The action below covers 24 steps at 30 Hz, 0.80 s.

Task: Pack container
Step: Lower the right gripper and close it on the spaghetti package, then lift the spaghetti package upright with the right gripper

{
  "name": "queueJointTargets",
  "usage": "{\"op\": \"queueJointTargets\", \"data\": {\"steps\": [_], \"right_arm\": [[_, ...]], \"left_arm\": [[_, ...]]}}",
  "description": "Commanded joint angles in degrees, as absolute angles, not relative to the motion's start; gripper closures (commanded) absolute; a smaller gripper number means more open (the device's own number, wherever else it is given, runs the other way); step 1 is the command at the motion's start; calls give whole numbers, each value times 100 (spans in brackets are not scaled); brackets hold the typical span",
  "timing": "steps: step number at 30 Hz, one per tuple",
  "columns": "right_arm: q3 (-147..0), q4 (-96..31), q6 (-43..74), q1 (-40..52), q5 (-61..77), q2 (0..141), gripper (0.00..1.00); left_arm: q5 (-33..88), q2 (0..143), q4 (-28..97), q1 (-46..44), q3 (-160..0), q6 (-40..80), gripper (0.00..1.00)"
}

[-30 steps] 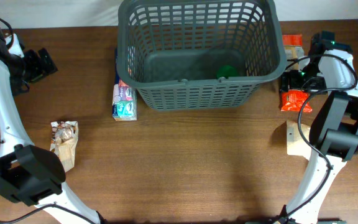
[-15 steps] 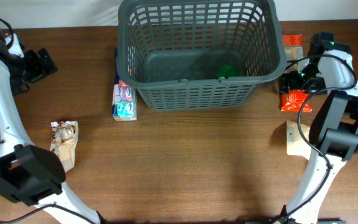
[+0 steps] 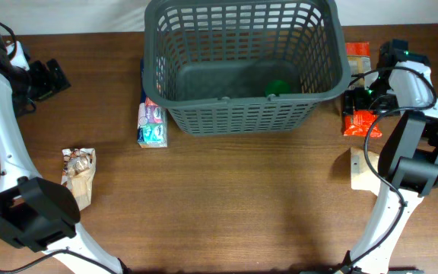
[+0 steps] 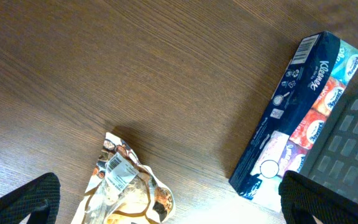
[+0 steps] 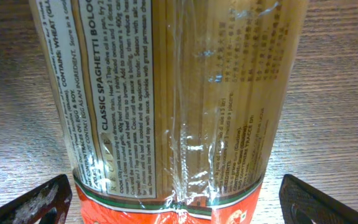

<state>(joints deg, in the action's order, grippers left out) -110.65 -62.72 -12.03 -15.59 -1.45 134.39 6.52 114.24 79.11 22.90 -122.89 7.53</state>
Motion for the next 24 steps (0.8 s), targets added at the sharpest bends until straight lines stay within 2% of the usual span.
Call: {"op": "queueJointTargets", "data": {"steps": [1,20,24], "right_arm": [[-11052,-6274,-1219,-1546,-222,13552,1],[-11054,-6359,-1186,-1549,-217,13898,0],[-11056,-6359,-1153,-1549,-217,13898,21]], "left_arm": [[596,11487,7907,2294,-12304,661,1],[596,11487,7907,2294,-12304,661,1],[596,11487,7909,2294,-12304,661,1]]}}
